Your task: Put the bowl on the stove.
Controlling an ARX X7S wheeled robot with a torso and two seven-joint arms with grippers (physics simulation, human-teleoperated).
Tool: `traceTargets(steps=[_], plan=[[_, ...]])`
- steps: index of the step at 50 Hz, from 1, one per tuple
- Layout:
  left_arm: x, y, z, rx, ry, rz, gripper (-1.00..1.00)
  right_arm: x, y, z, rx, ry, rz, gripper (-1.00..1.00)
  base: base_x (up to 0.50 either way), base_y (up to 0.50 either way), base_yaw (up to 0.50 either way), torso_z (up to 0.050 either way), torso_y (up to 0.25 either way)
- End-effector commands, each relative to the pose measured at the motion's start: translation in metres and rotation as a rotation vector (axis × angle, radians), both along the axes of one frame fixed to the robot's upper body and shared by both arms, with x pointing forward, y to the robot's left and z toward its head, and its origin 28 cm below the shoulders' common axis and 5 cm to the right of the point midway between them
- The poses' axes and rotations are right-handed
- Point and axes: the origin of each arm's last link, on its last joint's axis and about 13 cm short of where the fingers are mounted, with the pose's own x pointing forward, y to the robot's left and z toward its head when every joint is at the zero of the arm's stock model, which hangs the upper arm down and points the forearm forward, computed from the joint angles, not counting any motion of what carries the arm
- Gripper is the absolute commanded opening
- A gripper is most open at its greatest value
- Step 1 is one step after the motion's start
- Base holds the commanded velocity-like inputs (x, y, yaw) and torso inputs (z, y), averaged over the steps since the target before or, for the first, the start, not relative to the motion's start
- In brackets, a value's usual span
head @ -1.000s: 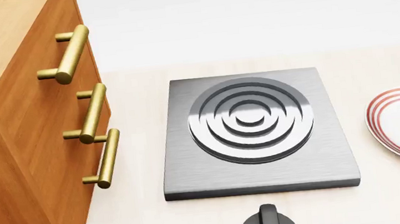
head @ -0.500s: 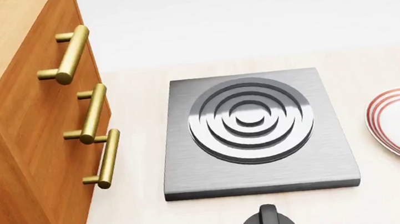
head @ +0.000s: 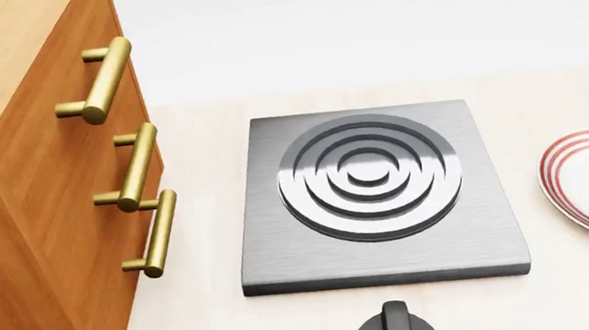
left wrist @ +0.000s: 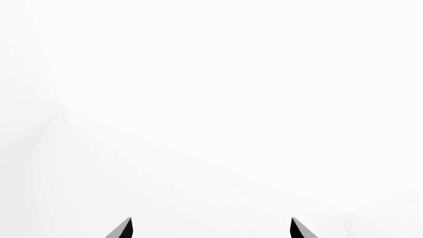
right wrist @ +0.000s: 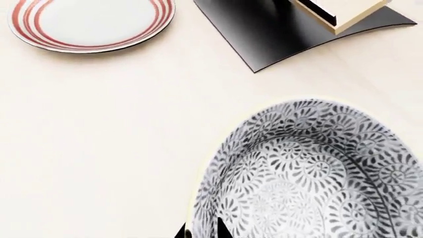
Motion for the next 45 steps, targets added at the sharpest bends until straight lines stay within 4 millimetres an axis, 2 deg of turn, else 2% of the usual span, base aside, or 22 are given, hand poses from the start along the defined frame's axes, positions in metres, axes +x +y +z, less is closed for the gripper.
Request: traceTargets(steps=[1, 12, 20, 24, 31, 45], plan=[[0.001, 0.001, 0.0, 0.012, -0.027, 0.009, 1.0, -0.012, -0.004, 0.013, 0.0, -0.036, 0.016, -1.0, 0.0, 0.0, 0.0, 0.0, 0.0], [0.001, 0.001, -0.001, 0.01, -0.025, 0.006, 1.0, -0.021, -0.008, 0.044, -0.019, -0.068, 0.084, -1.0, 0.0, 0.0, 0.0, 0.0, 0.0], [0.0, 0.001, -0.001, 0.011, -0.025, 0.004, 1.0, -0.01, -0.001, 0.076, -0.074, -0.124, 0.19, -1.0, 0.0, 0.0, 0.0, 0.0, 0.0], [0.0, 0.001, -0.001, 0.01, -0.024, 0.002, 1.0, -0.006, 0.001, 0.085, -0.094, -0.142, 0.213, -1.0, 0.0, 0.0, 0.0, 0.0, 0.0], [0.0, 0.001, -0.001, 0.01, -0.024, 0.003, 1.0, 0.008, 0.01, 0.104, -0.123, -0.17, 0.284, -1.0, 0.0, 0.0, 0.0, 0.0, 0.0], [0.002, 0.001, -0.002, 0.009, -0.02, 0.003, 1.0, 0.056, 0.031, 0.132, -0.159, -0.218, 0.409, -1.0, 0.0, 0.0, 0.0, 0.0, 0.0]])
